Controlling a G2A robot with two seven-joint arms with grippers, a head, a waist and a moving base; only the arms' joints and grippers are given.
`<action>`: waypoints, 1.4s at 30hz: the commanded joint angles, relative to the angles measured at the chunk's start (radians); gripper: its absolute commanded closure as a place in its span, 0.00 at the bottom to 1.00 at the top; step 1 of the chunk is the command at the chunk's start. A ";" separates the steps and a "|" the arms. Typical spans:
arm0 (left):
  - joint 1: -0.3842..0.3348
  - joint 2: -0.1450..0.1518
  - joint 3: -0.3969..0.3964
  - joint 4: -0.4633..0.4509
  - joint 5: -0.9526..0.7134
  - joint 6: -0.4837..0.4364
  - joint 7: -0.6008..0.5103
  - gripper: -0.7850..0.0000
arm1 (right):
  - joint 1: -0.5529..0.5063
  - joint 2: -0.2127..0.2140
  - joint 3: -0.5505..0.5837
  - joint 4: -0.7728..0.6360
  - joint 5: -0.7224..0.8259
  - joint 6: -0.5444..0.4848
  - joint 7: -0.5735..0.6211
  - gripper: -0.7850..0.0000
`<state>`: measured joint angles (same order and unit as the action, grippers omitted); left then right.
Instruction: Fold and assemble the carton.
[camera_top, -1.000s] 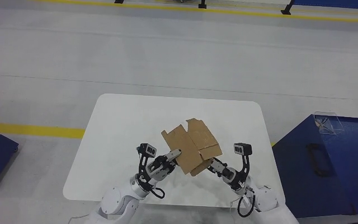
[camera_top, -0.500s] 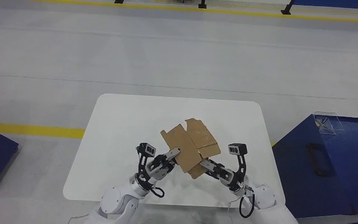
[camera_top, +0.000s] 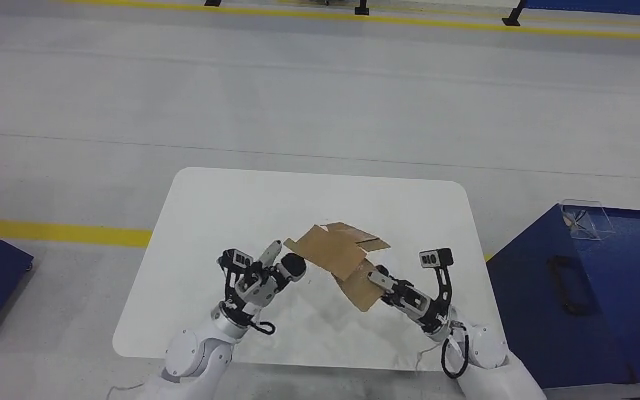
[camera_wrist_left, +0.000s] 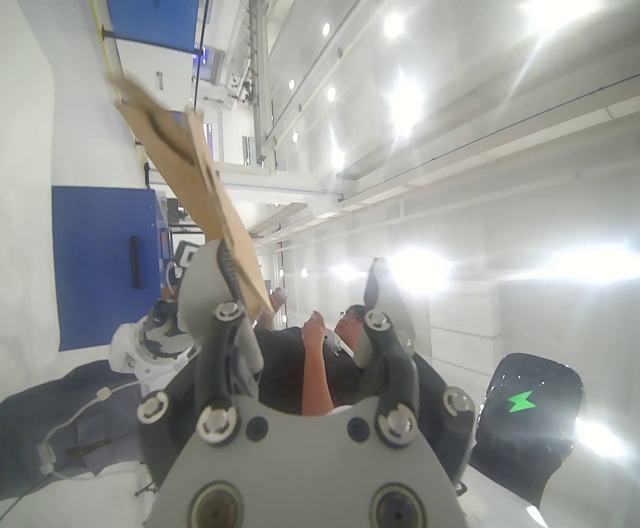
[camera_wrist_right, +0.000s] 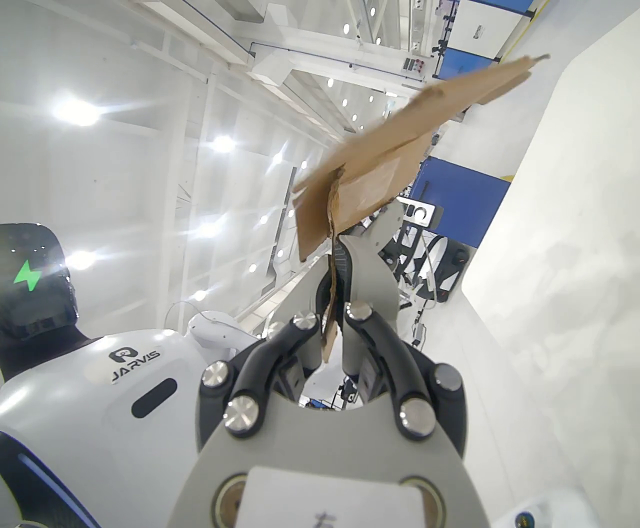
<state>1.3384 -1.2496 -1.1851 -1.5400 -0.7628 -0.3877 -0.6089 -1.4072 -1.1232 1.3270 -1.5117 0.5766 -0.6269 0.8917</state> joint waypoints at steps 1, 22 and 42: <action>-0.008 0.000 -0.021 0.032 -0.004 -0.012 0.010 0.00 | -0.026 0.007 0.035 -0.022 -0.020 0.018 -0.001 1.00; -0.001 0.007 -0.152 0.015 0.362 -0.417 -0.005 0.00 | -0.085 0.032 0.075 -0.176 -0.413 0.140 -0.039 1.00; -0.064 0.026 -0.067 -0.097 0.820 -0.217 -0.203 0.00 | -0.216 0.072 0.063 -0.424 -0.878 -0.082 0.022 1.00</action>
<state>1.2823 -1.2247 -1.2612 -1.6472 0.0491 -0.6155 -0.7942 -1.6225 -1.0539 1.3882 -1.9318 -0.3030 -0.7061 0.9062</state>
